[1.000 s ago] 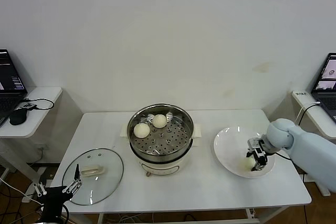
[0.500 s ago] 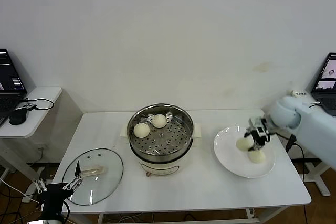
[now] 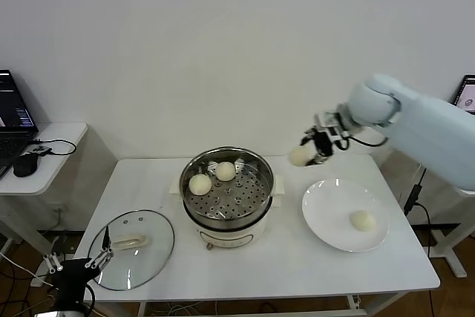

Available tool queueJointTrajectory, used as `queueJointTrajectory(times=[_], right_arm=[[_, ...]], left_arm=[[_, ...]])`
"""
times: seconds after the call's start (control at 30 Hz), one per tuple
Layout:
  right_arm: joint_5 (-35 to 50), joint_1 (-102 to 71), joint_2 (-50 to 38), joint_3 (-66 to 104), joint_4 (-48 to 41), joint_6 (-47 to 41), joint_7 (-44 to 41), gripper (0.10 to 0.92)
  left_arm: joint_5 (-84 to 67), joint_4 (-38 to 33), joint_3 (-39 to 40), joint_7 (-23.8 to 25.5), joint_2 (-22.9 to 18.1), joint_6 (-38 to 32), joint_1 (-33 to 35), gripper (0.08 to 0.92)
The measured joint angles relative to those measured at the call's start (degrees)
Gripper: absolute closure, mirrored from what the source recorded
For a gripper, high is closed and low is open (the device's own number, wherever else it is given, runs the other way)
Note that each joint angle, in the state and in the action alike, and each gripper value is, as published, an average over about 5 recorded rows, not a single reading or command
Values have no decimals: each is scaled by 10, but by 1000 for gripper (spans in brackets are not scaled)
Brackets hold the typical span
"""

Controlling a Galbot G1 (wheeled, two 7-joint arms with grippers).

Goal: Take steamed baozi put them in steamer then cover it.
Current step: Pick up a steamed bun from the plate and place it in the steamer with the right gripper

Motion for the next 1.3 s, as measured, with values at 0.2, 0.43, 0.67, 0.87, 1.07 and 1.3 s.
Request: queueJointTrajectory(times=[0.2, 0.43, 0.67, 0.87, 1.07, 1.3], right_arm=[[28, 13, 77, -32, -7, 13, 21, 448], [29, 1, 154, -69, -24, 46, 42, 448], [9, -19, 200, -99, -36, 83, 50, 448], [-10, -26, 215, -113, -40, 111, 50, 444], [-28, -30, 220, -121, -40, 134, 49, 440], [-43, -32, 219, -125, -36, 150, 41, 409]], left_arm=[[-5, -3, -7, -1, -3, 0, 3, 177], [-8, -1, -14, -2, -5, 1, 0, 177], [-9, 2, -15, -2, -8, 1, -2, 177], [-9, 3, -15, -2, -8, 1, -4, 177], [-9, 2, -14, -2, -9, 1, -4, 177], [-9, 1, -13, -2, -10, 1, -3, 177]])
